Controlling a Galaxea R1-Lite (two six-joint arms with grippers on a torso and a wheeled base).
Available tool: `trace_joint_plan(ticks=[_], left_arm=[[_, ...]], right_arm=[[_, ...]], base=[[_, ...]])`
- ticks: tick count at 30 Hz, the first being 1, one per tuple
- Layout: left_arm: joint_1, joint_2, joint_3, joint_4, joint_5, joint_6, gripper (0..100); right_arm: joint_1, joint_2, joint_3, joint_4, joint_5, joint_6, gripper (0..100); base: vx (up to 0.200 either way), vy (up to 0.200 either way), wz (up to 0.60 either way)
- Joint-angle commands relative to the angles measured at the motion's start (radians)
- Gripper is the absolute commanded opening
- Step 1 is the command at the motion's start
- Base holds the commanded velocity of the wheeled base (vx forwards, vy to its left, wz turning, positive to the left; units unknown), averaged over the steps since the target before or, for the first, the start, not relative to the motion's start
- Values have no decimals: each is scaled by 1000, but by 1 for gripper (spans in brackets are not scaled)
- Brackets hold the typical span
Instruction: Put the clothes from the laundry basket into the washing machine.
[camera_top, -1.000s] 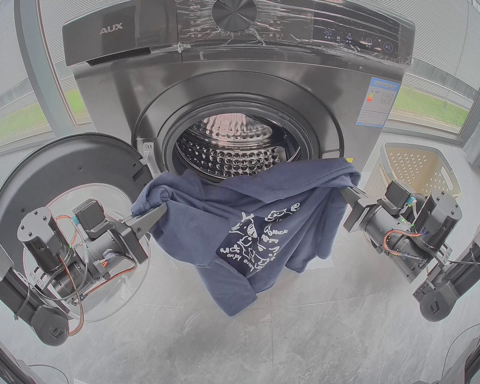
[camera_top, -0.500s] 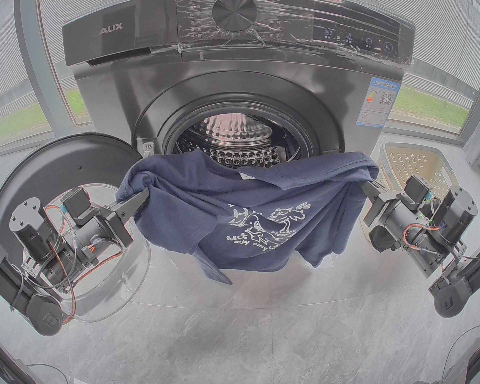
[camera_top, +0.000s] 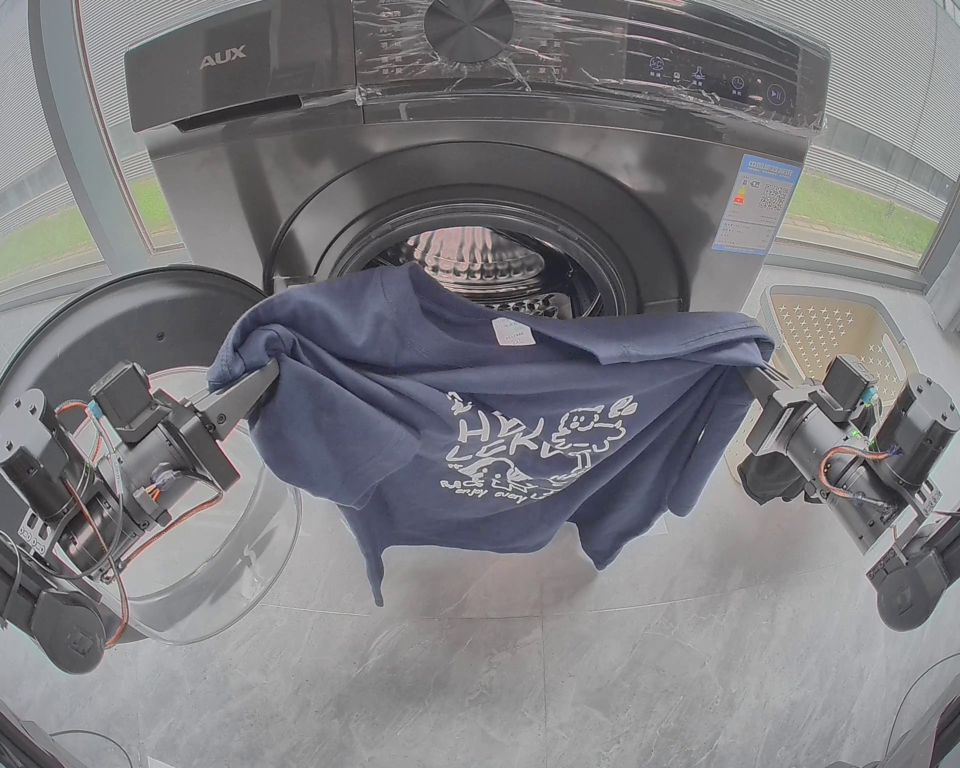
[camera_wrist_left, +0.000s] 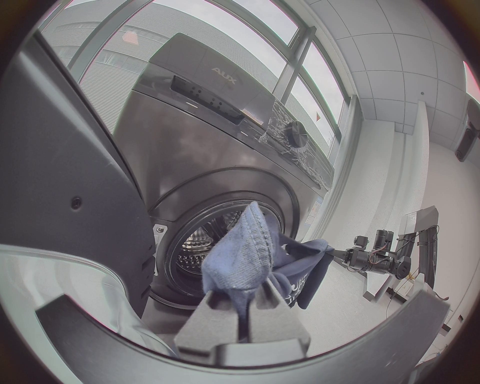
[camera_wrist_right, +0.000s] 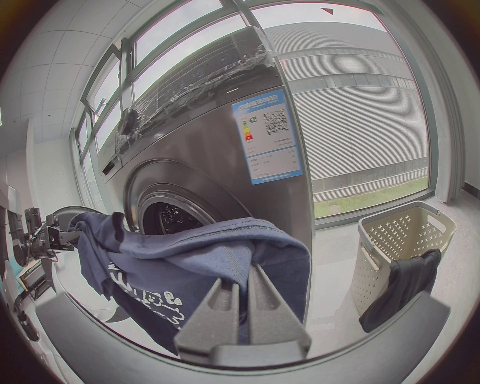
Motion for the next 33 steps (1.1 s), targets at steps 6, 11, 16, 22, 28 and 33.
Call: trace_joint_plan(ticks=[6, 11, 16, 22, 28, 33], left_arm=[[29, 3, 0, -1, -2, 2, 0], [35, 7, 0, -1, -4, 2, 0], [37, 8, 2, -1, -4, 2, 0], [37, 17, 2, -2, -4, 4, 0], [23, 20, 11, -2, -4, 4, 0], [19, 19, 14, -4, -4, 4, 0]], right_arm=[[-44, -4, 4, 0, 9, -7, 0], [-45, -5, -1, 0, 9, -7, 0], [-45, -5, -1, 0, 9, -7, 0], [-45, -7, -4, 0, 9, -7, 0], [-38, -4, -1, 0, 9, -7, 0], [-32, -4, 4, 0, 7, -5, 0]], base=[[0, 0, 0], [0, 0, 0], [0, 0, 0], [0, 0, 0], [0, 0, 0], [0, 0, 0]])
